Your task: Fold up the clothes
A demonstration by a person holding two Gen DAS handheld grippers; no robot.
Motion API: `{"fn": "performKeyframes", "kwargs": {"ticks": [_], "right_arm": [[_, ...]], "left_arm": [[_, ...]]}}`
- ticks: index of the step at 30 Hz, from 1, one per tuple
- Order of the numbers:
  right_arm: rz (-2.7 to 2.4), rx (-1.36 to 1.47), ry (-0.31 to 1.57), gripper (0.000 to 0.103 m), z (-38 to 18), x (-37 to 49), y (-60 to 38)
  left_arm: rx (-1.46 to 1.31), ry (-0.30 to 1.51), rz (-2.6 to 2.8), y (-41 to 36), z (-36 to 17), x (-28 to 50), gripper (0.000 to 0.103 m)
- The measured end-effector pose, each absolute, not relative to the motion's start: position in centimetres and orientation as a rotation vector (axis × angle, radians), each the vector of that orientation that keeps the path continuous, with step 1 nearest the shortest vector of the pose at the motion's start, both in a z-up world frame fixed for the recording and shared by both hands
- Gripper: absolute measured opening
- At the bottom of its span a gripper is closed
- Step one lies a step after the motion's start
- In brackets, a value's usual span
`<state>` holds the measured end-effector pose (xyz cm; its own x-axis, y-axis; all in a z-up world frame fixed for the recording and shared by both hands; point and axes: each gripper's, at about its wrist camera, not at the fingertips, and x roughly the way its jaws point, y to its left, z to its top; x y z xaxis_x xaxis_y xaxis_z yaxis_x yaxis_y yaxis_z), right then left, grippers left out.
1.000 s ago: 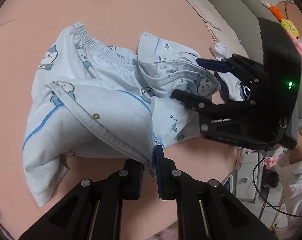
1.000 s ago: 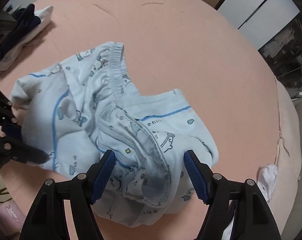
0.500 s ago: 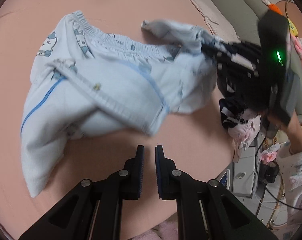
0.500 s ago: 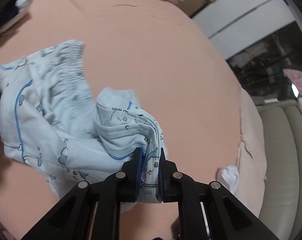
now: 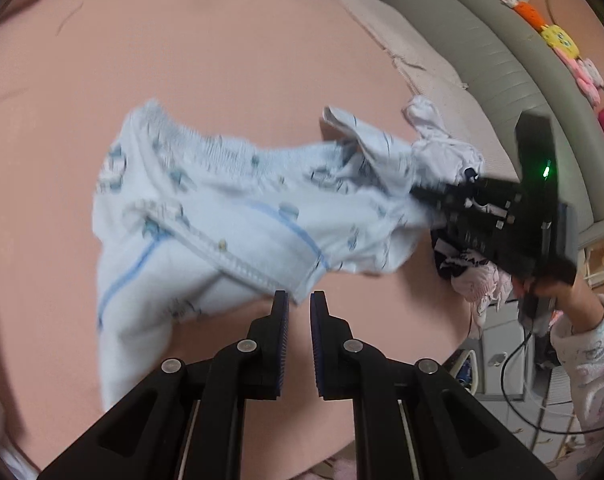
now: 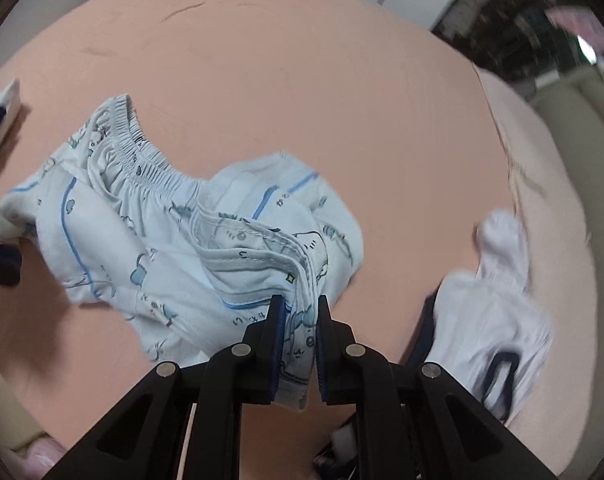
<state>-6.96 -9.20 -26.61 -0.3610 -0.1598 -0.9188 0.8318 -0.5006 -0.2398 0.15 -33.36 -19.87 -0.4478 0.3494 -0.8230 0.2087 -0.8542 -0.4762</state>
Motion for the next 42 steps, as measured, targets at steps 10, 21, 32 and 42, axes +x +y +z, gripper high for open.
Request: {"fn": "performKeyframes", "kwargs": {"ticks": [10,21,32,42], "right_arm": [[-1.908,1.236,0.863,0.011,-25.7,-4.6,-5.8],[-1.884,1.234,0.838,0.011,-26.4,-4.8,-5.2],[-1.889,1.192,0.831,0.011,-25.0,-4.0,-5.5],[-1.868,1.164,0.862,0.012,-24.6,-3.2,-5.9]], "left_arm": [[-1.631,-0.695,2.496,-32.7,-19.2,-4.7,0.013],[-1.617,-0.155,2.434,-27.8,-20.7,-8.2,0.063],[-1.72,0.154,2.426,-24.7,-24.6,-9.1,0.064],[-1.633,0.351,2.471,-23.2,-25.3,-7.1,0.042]]}}
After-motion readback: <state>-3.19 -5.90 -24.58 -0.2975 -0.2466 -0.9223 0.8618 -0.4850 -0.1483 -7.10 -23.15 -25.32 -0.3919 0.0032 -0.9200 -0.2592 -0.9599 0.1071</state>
